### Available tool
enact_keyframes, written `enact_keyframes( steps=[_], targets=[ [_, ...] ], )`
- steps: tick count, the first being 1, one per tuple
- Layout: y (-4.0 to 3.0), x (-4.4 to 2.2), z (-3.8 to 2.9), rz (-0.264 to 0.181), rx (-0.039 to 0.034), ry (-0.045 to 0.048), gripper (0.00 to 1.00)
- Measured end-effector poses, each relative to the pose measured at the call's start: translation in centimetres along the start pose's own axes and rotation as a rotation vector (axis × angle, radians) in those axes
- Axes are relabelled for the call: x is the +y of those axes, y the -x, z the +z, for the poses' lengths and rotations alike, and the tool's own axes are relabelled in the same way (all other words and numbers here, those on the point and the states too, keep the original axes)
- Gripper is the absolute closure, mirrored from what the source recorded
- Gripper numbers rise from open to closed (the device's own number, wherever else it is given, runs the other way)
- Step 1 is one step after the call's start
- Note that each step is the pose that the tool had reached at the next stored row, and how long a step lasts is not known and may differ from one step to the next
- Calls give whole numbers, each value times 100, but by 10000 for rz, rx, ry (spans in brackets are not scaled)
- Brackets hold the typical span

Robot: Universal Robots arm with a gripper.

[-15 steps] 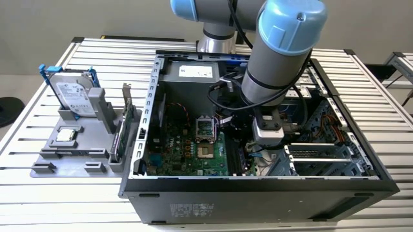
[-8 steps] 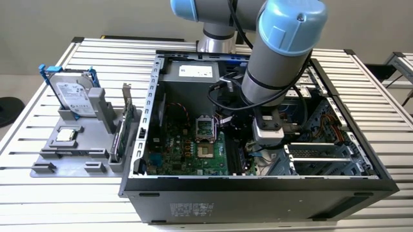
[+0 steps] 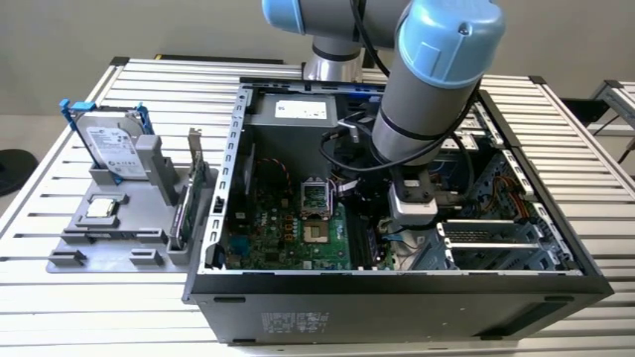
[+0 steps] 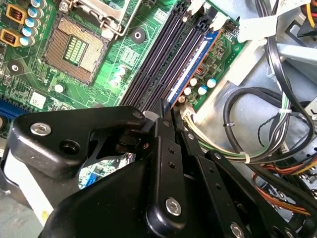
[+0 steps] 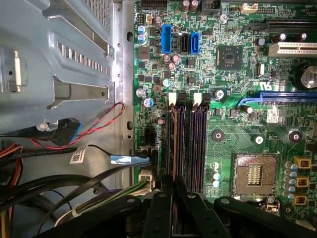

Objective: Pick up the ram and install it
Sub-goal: 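Insert the ram into the slot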

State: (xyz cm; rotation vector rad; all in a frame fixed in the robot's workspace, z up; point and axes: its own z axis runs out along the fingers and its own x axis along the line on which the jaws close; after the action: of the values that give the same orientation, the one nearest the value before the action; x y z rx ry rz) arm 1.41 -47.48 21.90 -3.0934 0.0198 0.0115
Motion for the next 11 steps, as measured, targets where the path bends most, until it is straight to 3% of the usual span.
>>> enact_keyframes(
  steps=[7, 11],
  targets=[
    [0, 11, 7, 0, -2, -33, 100],
    [1, 14, 5, -2, -6, -230, 100]
  ],
)
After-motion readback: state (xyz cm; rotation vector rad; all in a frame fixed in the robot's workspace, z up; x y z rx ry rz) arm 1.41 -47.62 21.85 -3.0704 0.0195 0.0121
